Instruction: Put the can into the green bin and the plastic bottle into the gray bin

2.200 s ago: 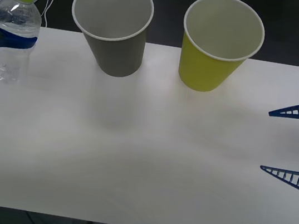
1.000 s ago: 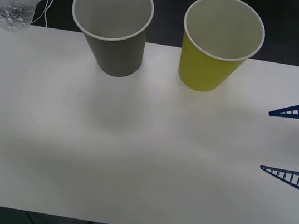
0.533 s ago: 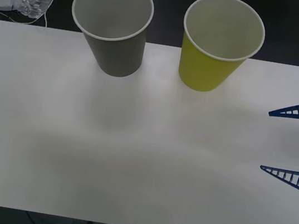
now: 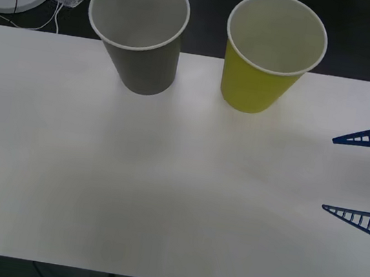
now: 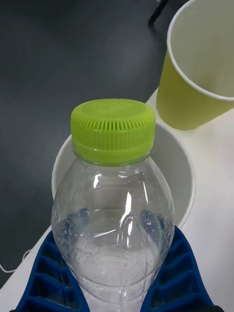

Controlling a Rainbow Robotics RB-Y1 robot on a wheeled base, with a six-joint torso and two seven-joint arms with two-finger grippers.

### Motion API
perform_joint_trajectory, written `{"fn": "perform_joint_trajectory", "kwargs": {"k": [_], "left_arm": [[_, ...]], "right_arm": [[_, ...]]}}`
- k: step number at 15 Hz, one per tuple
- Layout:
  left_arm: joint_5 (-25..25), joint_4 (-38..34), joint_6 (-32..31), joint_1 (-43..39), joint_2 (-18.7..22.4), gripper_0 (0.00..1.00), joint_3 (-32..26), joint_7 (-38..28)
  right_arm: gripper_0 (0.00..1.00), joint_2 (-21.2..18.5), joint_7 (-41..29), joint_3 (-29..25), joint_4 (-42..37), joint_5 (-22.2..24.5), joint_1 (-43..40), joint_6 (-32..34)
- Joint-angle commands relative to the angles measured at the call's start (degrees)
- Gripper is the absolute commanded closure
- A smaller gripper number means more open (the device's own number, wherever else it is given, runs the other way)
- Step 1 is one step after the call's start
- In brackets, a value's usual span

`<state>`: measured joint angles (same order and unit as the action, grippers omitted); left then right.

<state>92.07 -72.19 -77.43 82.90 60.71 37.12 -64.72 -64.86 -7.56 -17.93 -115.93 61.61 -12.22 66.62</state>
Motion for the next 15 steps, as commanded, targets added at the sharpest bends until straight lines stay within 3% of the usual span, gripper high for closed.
{"fn": "perform_joint_trajectory", "kwargs": {"k": [1,11,15], "left_arm": [[0.39,5.21,0.0,3.06,-3.67,1.0,1.46,0.38],[5.4,20.51,0.0,9.47,-16.5,1.0,1.72,3.28],[6.81,22.44,0.09,10.09,-18.35,1.0,1.72,4.16]], "right_arm": [[0.0,0.0,0.0,0.0,0.0,0.0,0.0,0.0],[0.0,0.0,0.0,0.0,0.0,0.0,0.0,0.0],[0.0,0.0,0.0,0.0,0.0,0.0,0.0,0.0]]}}
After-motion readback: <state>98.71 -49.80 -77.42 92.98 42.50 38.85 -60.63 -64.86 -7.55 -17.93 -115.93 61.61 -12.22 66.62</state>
